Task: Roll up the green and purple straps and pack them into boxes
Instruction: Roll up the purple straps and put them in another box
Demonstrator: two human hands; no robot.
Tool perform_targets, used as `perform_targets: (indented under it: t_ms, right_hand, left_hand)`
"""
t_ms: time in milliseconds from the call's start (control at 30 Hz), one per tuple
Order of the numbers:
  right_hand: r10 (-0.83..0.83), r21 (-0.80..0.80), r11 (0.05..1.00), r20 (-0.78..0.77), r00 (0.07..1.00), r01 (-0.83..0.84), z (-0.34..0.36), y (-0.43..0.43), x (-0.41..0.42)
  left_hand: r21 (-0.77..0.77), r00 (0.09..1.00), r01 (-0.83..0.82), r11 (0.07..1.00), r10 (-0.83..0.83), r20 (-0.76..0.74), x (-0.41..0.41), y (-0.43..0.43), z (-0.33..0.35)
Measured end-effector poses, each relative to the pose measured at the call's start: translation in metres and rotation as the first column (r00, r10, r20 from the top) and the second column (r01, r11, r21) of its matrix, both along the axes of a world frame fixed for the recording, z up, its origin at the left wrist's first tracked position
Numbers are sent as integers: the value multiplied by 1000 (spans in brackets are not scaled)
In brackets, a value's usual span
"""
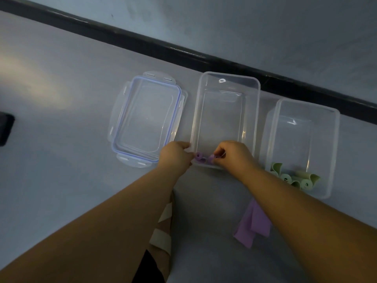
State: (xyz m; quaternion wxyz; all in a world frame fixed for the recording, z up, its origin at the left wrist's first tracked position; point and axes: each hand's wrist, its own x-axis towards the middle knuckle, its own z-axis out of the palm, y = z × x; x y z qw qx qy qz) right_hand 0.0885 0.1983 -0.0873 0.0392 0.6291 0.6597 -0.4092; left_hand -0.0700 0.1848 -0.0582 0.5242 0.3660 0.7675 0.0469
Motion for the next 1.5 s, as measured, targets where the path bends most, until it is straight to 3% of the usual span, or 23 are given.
perform_targets:
  t_ms: [533,833,1000,1333,1500]
  right_hand:
    - [24,-76,997,-66,998,-29,4,5,6]
    - [94,31,995,-25,995,-93,1,4,-1]
    - [128,8,992,-4,992,-128,1,3,-4]
    - [-33,44,999,61,998,30,-2,-6,-10]
    - [-18,51,999,67,998,14,-2,-7,-13]
  left_hand:
    - [-1,999,-43,999,43,13,1,1,4]
    - [0,999,-49,999,49,23,1,0,5]
    - [11,998,-56,998,56,24,1,0,4]
    - [21,997,-68,997,67,29,1,0,2]
    - [17,998,-66,998,65,20,1,0,1]
